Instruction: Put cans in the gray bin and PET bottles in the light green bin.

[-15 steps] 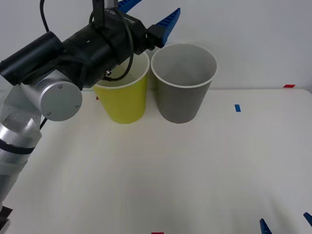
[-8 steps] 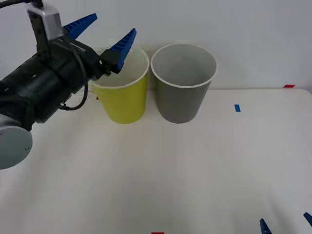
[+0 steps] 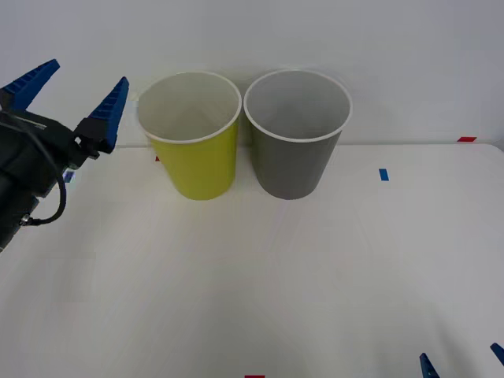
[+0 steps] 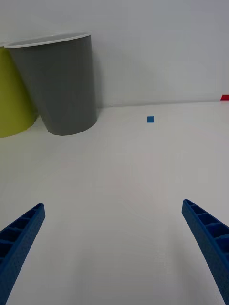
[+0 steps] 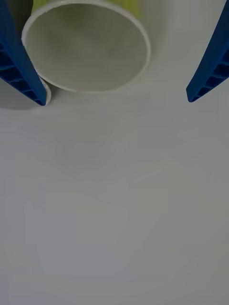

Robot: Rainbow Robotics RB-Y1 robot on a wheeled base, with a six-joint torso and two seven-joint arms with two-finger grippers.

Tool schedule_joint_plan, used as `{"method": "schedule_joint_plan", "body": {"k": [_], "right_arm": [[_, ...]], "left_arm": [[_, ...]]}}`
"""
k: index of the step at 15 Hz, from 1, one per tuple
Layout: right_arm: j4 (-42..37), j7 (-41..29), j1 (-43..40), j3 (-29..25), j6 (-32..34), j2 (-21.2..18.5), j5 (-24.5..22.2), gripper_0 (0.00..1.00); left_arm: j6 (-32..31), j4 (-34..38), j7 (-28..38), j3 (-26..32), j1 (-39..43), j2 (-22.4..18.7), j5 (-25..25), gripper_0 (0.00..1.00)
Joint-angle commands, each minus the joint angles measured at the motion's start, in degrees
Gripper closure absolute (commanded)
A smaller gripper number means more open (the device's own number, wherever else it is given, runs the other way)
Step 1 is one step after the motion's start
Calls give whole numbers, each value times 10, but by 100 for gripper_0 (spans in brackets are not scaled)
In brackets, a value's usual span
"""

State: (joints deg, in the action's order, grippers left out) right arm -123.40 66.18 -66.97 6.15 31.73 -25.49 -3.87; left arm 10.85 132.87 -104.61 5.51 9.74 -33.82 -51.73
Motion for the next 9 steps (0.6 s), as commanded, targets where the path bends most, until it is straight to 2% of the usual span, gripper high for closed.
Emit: {"method": "schedule_joint_plan", "body": {"k": [1,7,9], "right_arm": [[0,0,0,0,0,0,0,0],[0,0,0,0,0,0,0,0],[0,0,0,0,0,0,0,0]], "left_arm": [[-85,0,-12,2,72,0,12,0],[-254,0,-32,-58,195,-2,41,0],[-302,-2,-37,-87,228,-17,55,0]]}}
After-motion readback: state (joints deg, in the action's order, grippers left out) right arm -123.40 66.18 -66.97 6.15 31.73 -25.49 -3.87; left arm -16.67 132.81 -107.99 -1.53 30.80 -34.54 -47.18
